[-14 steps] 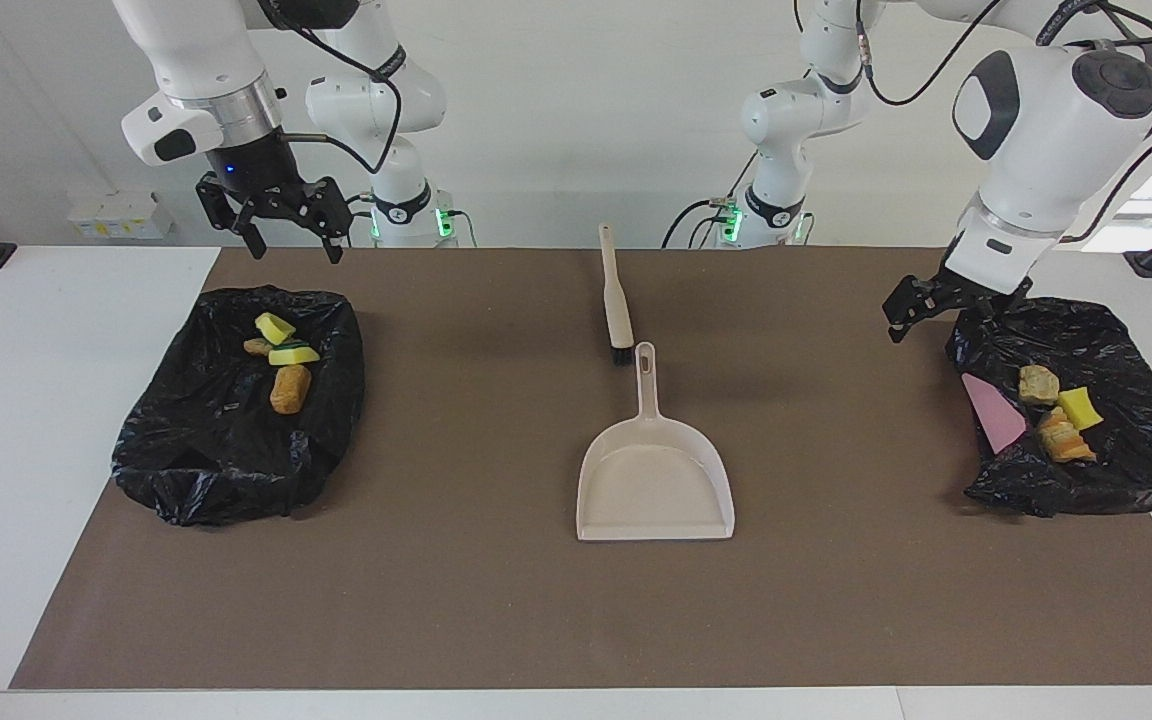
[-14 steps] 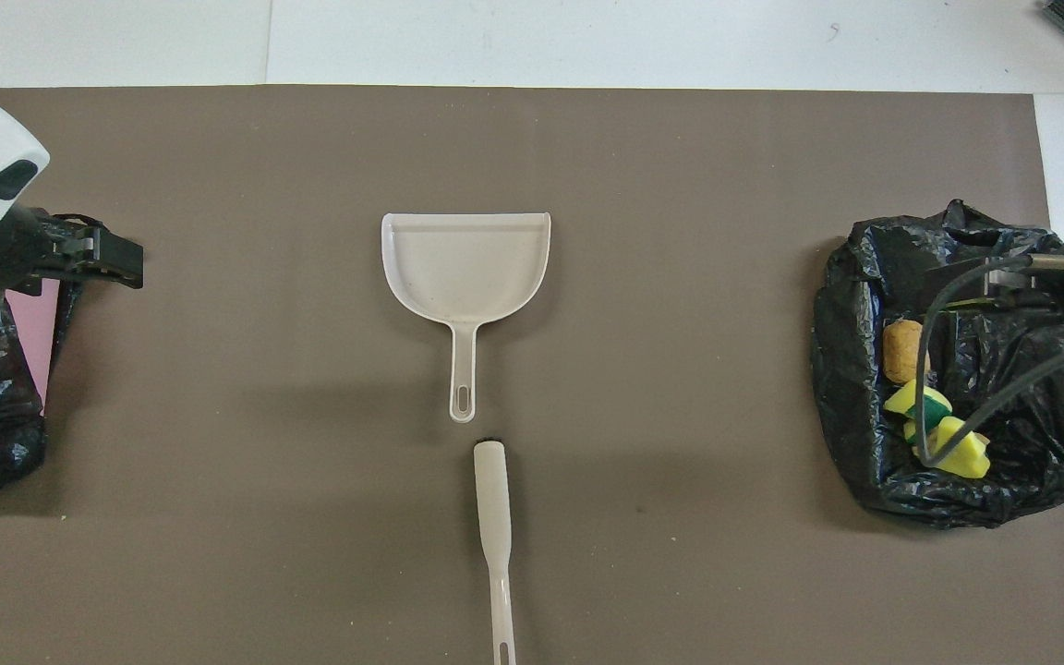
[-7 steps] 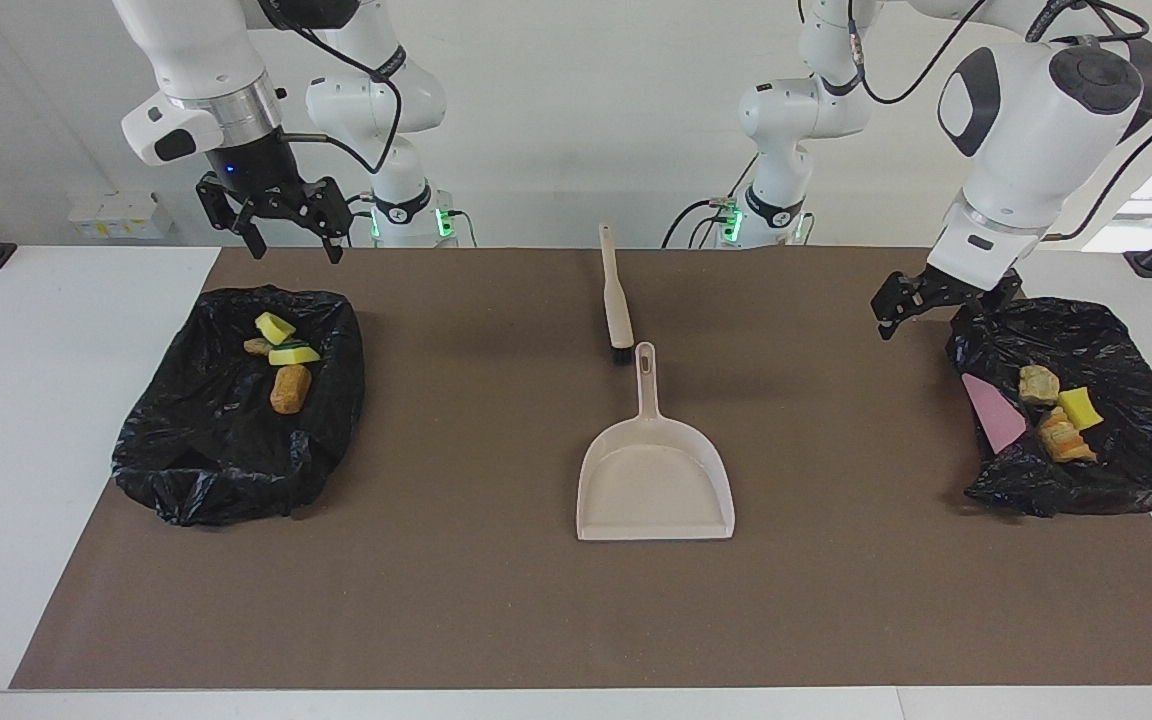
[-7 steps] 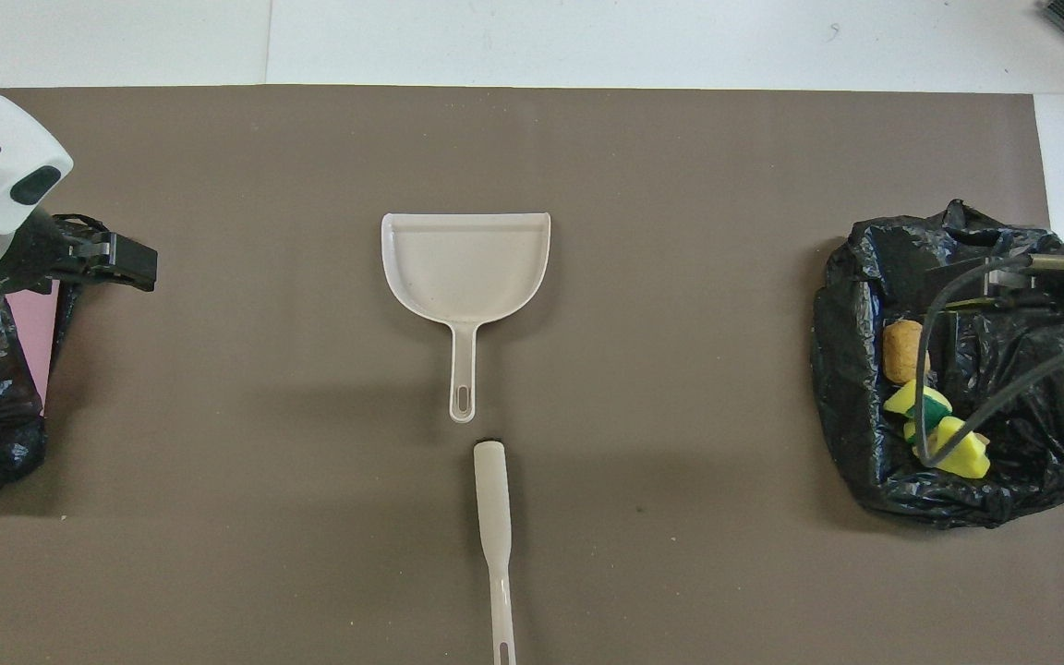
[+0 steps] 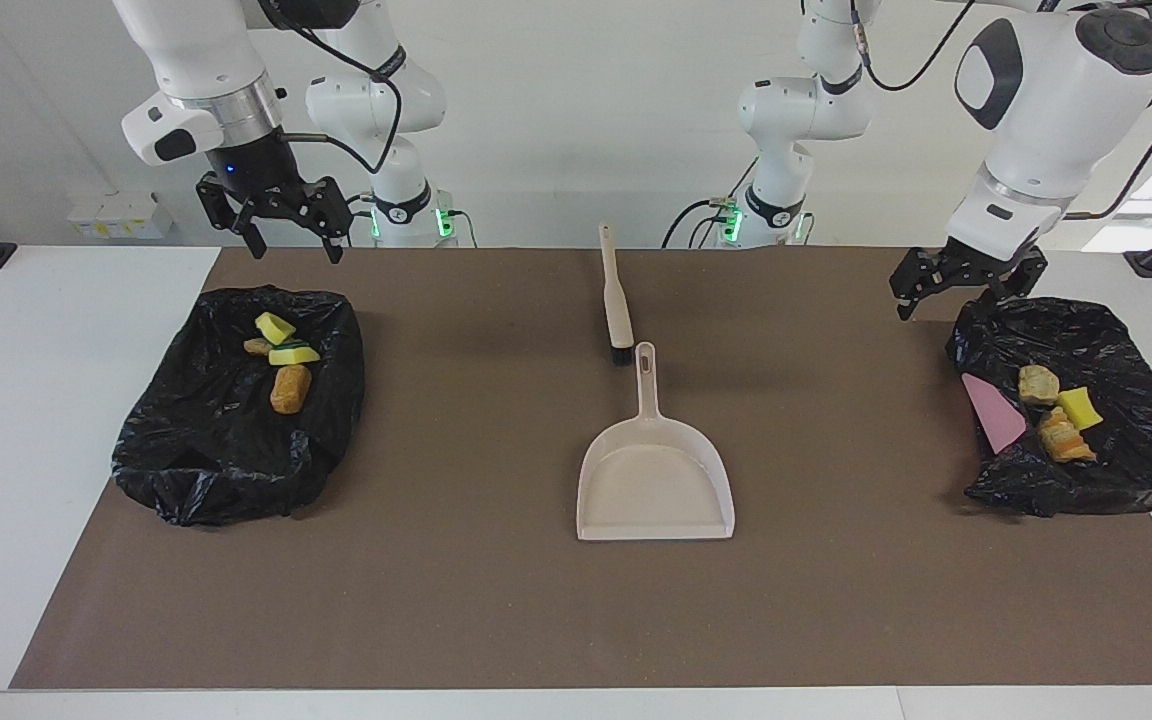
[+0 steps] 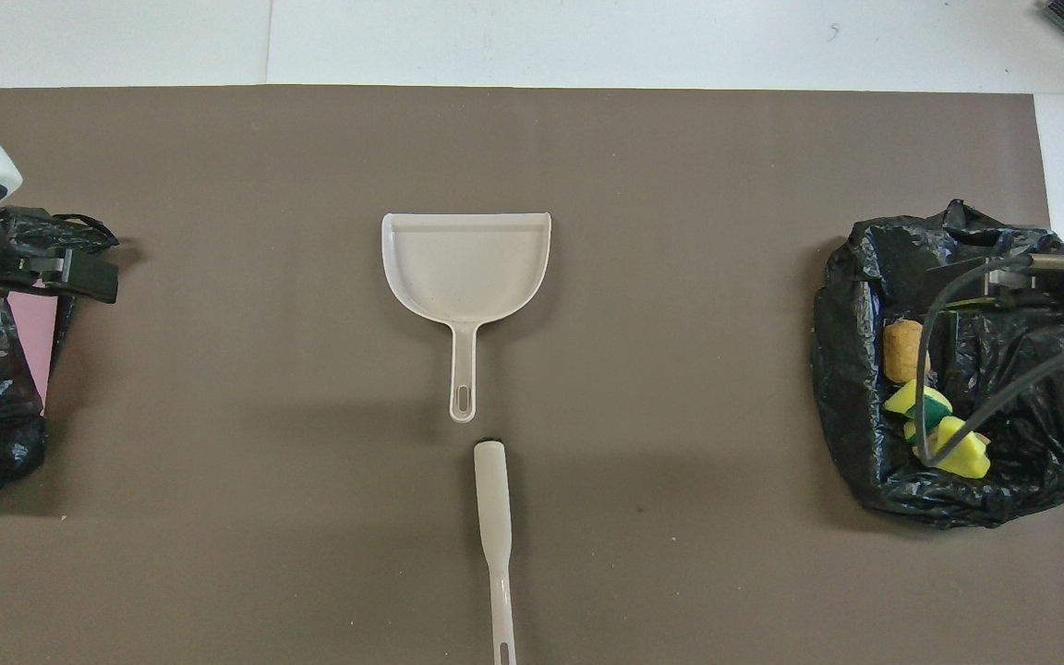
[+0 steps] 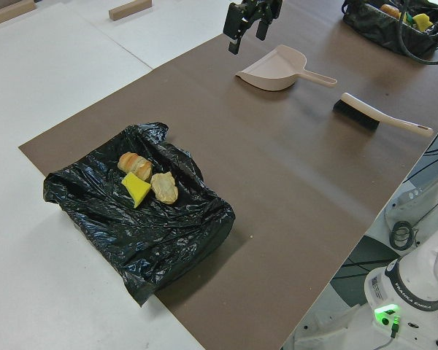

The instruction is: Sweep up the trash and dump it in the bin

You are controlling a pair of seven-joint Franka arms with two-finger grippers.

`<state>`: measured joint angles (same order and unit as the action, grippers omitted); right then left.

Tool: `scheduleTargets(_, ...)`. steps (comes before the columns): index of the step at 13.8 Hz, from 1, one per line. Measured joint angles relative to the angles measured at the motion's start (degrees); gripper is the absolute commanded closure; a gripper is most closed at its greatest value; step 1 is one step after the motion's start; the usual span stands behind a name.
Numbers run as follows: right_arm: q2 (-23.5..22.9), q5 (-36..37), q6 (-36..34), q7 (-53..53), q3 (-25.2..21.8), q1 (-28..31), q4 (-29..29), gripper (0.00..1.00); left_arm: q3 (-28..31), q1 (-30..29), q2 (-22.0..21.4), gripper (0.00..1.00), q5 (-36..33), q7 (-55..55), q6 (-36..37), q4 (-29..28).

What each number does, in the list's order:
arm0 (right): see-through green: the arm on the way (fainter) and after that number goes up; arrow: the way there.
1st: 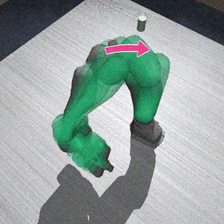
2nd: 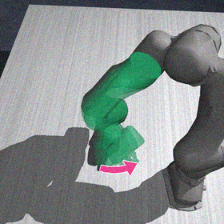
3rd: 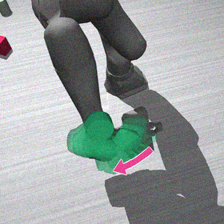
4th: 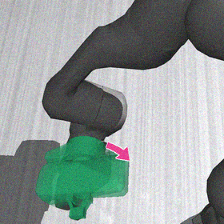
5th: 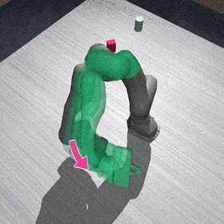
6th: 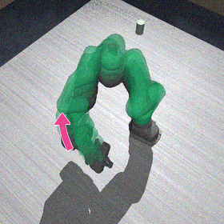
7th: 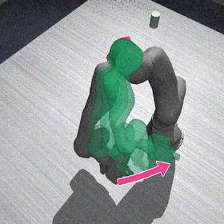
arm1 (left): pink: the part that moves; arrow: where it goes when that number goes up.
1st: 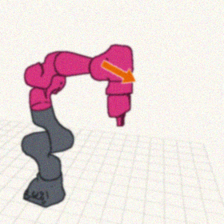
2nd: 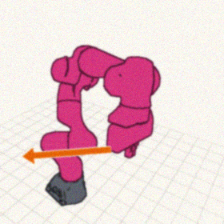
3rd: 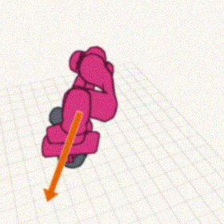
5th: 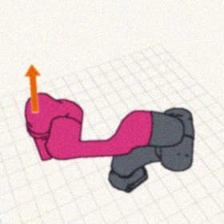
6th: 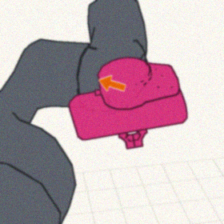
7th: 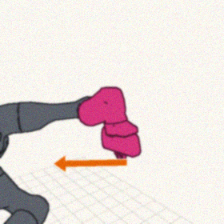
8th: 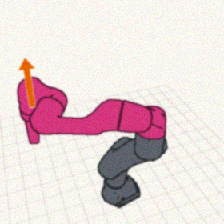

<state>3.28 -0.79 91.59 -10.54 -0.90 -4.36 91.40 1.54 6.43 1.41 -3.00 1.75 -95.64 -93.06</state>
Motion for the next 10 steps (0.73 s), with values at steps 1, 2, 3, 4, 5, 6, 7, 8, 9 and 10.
scheduleTargets(1, 0.0, 0.0, 0.0, 0.0, 0.0, 0.0, 0.0, 0.0, 0.01, 0.0, -0.14, 0.0, 0.12, 0.3, 0.21, 0.0)
scheduleTargets(2, 0.0, 0.0, 0.0, 0.0, 0.0, 0.0, 0.0, 0.0, 0.03, 0.0, -0.19, 0.0, 0.4, 0.4, 0.24, 0.11)
scheduleTargets(3, 0.0, 0.0, 0.0, 0.0, 0.0, 0.0, 0.0, 0.0, 0.04, 0.0, -0.19, 0.0, 0.66, 0.46, 0.24, 0.56)
scheduleTargets(4, 0.0, 0.0, 0.0, 0.0, 0.0, 0.0, 0.0, 0.0, 0.04, 0.0, -0.18, 0.0, 0.89, 0.5, 0.24, 1.19)
scheduleTargets(5, 0.0, 0.0, 0.0, 0.0, 0.0, 0.0, 0.0, 0.0, 0.04, 0.0, -0.16, 0.0, 1.3, 0.52, 0.24, 1.61)
scheduleTargets(6, 0.0, 0.0, 0.0, 0.0, 0.0, 0.0, 0.0, 0.0, 0.03, 0.0, -0.11, 0.0, 1.96, 0.53, 0.24, 1.82)
scheduleTargets(7, 0.0, 0.0, 0.0, 0.0, 0.0, 0.0, 0.0, 0.0, 0.01, 0.0, -0.05, 0.0, 2.45, 0.55, 0.32, 1.86)
scheduleTargets(8, 0.0, 0.0, 0.0, 0.0, 0.0, 0.0, 0.0, 0.0, -0.01, 0.02, 0.03, 0.0, 2.79, 0.56, 0.57, 1.86)
scheduleTargets(9, 0.0, 0.0, 0.0, 0.0, 0.0, 0.0, 0.0, 0.0, -0.03, 0.07, 0.09, 0.0, 3.0, 0.56, 0.81, 1.86)
scheduleTargets(10, 0.0, 0.0, 0.0, 0.0, 0.0, 0.0, 0.0, 0.0, -0.05, 0.1, 0.14, 0.0, 3.04, 0.56, 0.92, 1.86)
